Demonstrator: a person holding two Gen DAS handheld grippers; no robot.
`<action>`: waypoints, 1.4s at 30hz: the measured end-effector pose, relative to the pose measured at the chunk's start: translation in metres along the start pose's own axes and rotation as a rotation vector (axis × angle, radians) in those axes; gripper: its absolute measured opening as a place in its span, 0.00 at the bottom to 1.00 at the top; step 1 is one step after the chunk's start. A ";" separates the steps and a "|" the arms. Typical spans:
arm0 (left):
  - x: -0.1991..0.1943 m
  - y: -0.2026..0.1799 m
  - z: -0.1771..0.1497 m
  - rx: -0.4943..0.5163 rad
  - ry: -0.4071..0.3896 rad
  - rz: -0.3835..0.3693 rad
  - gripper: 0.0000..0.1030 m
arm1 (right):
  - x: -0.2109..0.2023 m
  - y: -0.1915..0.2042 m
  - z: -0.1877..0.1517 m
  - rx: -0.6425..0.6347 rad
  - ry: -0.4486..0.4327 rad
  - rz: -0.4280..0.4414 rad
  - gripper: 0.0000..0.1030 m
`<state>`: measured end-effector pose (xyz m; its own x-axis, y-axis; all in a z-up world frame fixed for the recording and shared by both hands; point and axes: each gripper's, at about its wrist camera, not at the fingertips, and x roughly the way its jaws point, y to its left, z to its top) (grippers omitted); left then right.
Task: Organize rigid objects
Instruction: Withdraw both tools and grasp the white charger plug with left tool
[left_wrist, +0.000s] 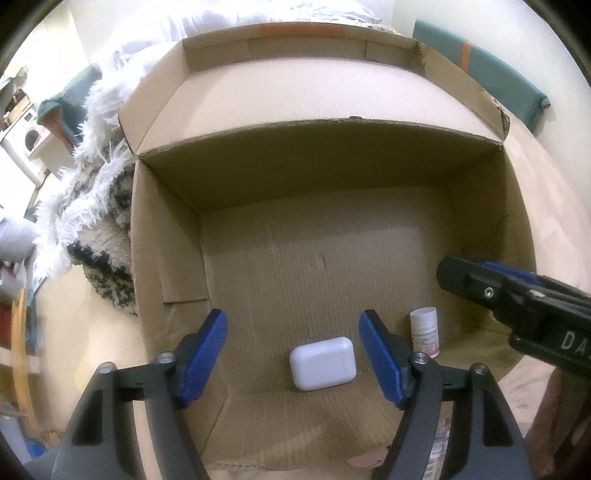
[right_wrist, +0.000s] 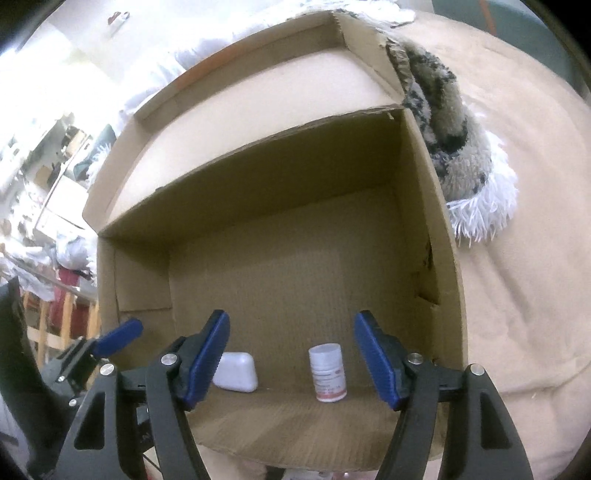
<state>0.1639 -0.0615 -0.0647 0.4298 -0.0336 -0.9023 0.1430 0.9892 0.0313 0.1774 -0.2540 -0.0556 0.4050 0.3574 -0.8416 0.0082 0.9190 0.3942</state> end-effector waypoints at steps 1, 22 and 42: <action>-0.001 0.000 0.001 0.001 -0.001 0.002 0.69 | 0.000 0.002 0.000 -0.003 0.000 0.001 0.72; -0.052 0.009 -0.012 -0.061 -0.097 0.006 0.69 | -0.053 -0.001 -0.025 0.015 -0.077 0.028 0.72; -0.013 0.012 -0.092 -0.207 0.161 -0.173 0.69 | -0.062 -0.038 -0.103 0.234 -0.002 0.040 0.72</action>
<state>0.0780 -0.0357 -0.0923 0.2659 -0.1970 -0.9437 0.0100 0.9794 -0.2016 0.0578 -0.2933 -0.0566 0.4107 0.3924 -0.8230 0.2039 0.8403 0.5024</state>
